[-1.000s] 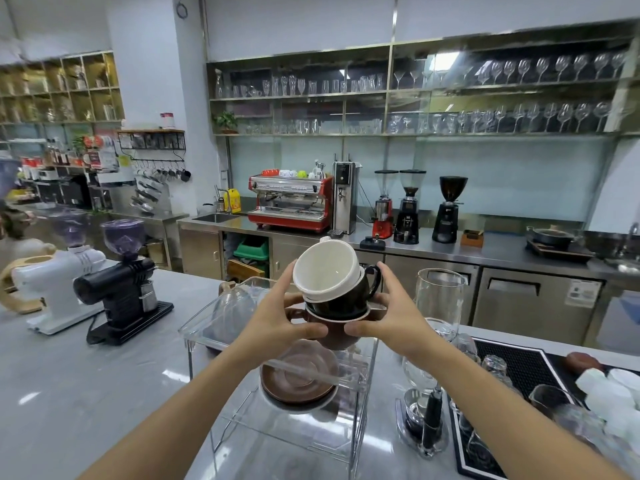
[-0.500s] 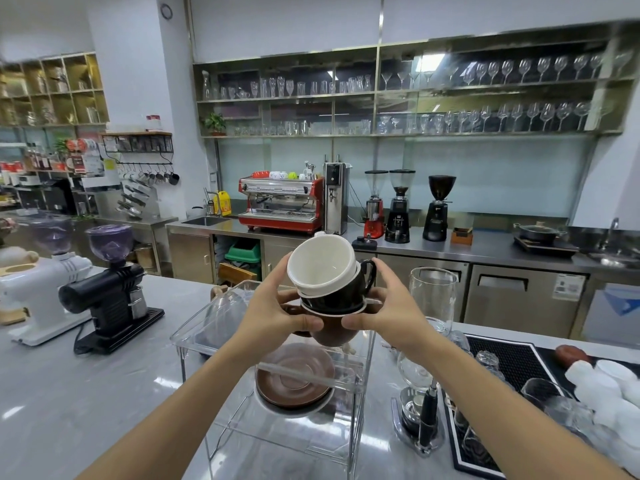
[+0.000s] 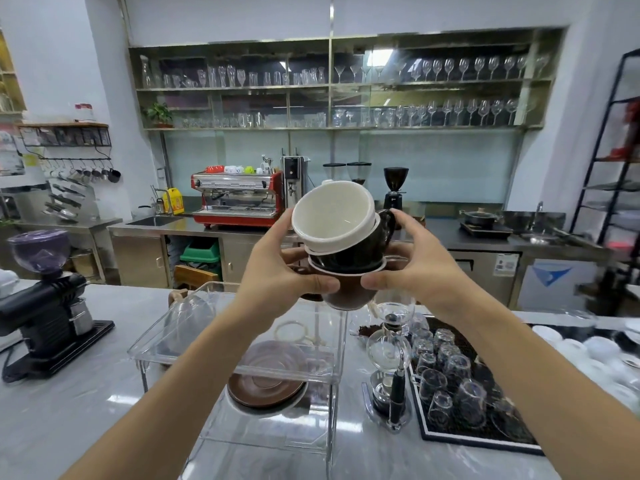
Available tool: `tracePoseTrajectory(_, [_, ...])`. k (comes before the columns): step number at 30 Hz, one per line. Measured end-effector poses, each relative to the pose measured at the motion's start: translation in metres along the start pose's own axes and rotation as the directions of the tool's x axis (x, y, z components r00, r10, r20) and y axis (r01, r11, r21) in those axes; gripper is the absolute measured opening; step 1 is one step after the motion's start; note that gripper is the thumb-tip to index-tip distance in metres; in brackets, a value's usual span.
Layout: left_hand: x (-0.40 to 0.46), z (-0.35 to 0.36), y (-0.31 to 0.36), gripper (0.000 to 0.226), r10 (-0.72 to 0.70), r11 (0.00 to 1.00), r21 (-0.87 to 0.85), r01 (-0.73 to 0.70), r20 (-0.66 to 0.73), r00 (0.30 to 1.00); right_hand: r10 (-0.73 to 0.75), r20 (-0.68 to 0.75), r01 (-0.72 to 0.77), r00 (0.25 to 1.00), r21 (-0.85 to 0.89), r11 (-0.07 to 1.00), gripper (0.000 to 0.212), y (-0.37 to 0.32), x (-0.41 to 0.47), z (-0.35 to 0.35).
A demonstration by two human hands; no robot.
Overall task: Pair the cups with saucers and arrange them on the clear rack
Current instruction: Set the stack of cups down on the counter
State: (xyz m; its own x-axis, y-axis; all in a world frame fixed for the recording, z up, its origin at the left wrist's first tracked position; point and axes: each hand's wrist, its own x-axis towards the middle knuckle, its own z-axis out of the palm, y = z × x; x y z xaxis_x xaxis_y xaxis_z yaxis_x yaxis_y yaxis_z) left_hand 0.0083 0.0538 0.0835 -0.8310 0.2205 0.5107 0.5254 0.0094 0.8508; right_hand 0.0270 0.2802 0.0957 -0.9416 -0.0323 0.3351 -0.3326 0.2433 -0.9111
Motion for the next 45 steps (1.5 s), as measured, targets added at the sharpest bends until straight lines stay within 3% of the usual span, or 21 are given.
tracePoseTrajectory(10, [-0.018,0.057,-0.002,0.118,-0.013,0.989,-0.145,0.030,0.116,0.993,0.034,-0.113,-0.041,0.993,-0.057,0.998,0.127,0.006,-0.058,-0.045])
tracePoseTrajectory(15, [-0.035,0.090,-0.019,0.117,-0.047,0.982,-0.174,0.070,0.133,0.990,0.073,-0.114,-0.074,0.991,-0.004,0.997,0.128,0.028,-0.083,-0.065])
tracePoseTrajectory(31, [-0.113,0.154,-0.101,0.125,-0.231,0.956,-0.185,0.227,0.005,0.973,0.145,0.038,-0.149,0.989,0.113,0.982,0.125,0.145,-0.132,-0.079])
tracePoseTrajectory(45, [-0.160,0.173,-0.170,0.128,-0.371,0.912,-0.199,0.360,-0.018,0.929,0.226,0.062,-0.232,0.972,0.110,0.966,0.122,0.228,-0.156,-0.056])
